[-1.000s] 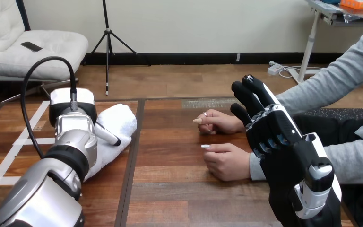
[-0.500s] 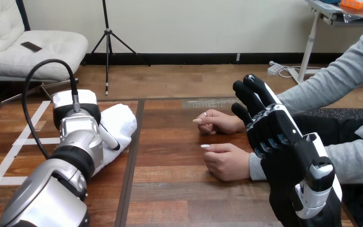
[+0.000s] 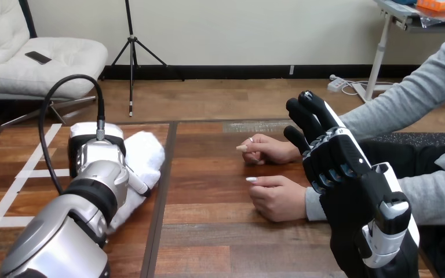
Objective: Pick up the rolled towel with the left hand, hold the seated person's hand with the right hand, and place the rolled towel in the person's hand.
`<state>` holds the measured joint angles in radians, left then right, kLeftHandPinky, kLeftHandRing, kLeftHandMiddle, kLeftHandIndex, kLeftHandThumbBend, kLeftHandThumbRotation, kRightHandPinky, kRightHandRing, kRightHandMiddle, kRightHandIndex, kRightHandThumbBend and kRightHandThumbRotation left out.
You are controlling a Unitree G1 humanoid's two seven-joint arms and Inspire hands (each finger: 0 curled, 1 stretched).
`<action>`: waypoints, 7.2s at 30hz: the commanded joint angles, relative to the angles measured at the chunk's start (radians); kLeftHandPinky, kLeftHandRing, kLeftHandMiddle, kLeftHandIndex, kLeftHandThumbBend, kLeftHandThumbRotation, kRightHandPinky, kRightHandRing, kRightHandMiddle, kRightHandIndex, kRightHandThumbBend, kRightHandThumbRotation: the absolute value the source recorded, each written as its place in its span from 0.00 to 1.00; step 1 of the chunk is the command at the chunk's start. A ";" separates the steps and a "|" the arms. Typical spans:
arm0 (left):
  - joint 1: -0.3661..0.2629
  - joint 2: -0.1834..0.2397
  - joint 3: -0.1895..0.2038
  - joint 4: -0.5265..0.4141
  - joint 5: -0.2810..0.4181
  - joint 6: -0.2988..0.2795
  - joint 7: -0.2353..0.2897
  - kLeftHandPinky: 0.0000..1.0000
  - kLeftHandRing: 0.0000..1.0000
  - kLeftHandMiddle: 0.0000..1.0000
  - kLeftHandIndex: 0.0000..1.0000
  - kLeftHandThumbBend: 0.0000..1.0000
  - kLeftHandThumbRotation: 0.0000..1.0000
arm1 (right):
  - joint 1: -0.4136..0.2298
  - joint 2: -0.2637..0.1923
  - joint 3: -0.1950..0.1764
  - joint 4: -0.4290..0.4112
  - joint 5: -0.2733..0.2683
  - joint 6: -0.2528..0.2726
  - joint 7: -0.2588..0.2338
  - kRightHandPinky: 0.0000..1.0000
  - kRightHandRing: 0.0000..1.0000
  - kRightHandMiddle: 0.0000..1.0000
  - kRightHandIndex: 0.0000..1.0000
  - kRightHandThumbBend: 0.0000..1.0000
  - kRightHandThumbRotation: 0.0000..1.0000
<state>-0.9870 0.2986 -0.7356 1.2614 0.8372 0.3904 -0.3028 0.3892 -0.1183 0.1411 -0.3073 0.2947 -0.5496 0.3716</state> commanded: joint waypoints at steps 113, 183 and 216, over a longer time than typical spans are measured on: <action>0.114 0.050 0.236 -0.205 -0.155 -0.102 0.388 0.16 0.25 0.37 0.55 0.77 0.00 | -0.050 0.007 -0.017 -0.028 -0.010 -0.015 -0.009 1.00 1.00 0.94 0.94 0.92 1.00; 0.893 -0.010 0.721 -1.325 -0.570 -0.522 0.550 0.24 0.31 0.39 0.43 0.66 0.00 | -0.138 -0.047 -0.062 0.158 -0.039 0.039 0.013 1.00 1.00 0.95 0.96 0.74 1.00; 1.072 -0.160 0.721 -1.376 -0.608 -0.833 0.607 0.28 0.32 0.37 0.42 0.59 0.00 | -0.185 -0.072 -0.075 0.200 -0.060 0.072 0.010 1.00 1.00 0.97 0.98 0.74 1.00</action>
<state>0.1672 0.1583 -0.0573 -0.0105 0.2414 -0.3524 0.2714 0.3004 -0.1900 0.0844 -0.1095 0.2394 -0.4715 0.3762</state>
